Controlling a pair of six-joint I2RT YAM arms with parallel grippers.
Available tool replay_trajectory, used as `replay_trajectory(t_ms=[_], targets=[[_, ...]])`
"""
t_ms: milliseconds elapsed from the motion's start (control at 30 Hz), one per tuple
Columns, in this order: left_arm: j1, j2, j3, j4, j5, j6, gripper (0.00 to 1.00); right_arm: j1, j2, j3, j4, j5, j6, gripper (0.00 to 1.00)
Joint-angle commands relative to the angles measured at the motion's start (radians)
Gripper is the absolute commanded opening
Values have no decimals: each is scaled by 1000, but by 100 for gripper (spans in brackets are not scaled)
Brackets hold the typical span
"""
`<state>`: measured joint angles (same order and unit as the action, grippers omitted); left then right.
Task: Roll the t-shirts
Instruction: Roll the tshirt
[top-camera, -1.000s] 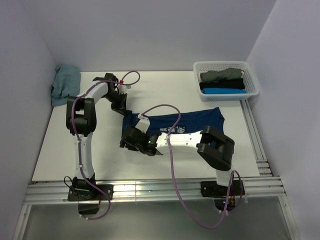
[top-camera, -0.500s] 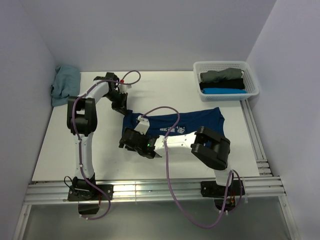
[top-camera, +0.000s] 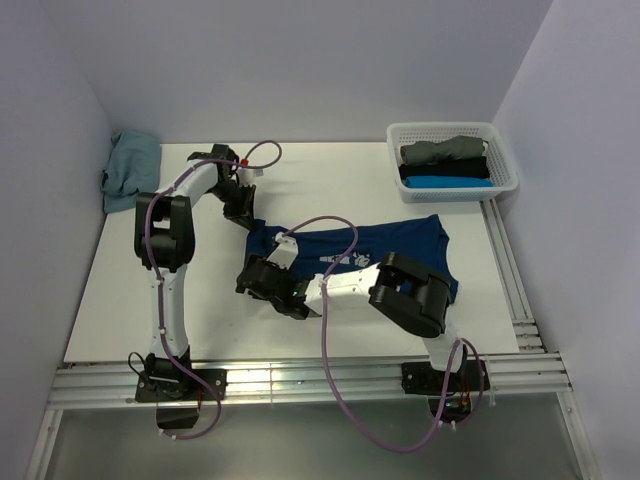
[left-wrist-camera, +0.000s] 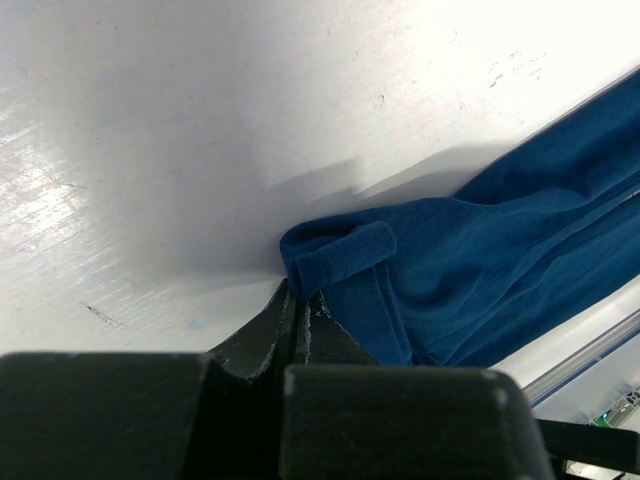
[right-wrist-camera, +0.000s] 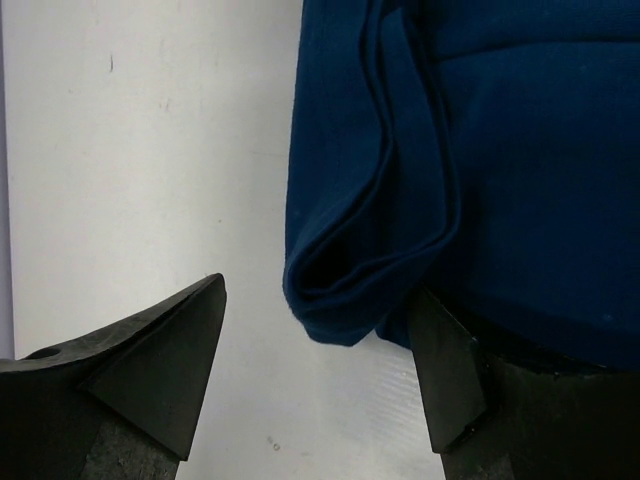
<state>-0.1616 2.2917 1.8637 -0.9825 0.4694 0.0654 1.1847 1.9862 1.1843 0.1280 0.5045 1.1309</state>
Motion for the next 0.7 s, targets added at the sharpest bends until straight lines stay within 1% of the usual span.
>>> replay_trajectory(t_ms=[0,167,300,467,667], targets=[[-6,9,42,-5,2,-9,0,-7,-1,-20,76,74,-7,80],[-9,8,37,-2,2,-9,0,-2,5,-32,101,92,-20,80],[-10,8,35,-1,0,-9,0,-2,14,-48,191,91,-39,80],[-12,9,38,-1,0,-13,0,1,56,6,200,83,-53,79],[-15,9,45,-7,2,-13,0,10,46,-17,249,54,-30,79]])
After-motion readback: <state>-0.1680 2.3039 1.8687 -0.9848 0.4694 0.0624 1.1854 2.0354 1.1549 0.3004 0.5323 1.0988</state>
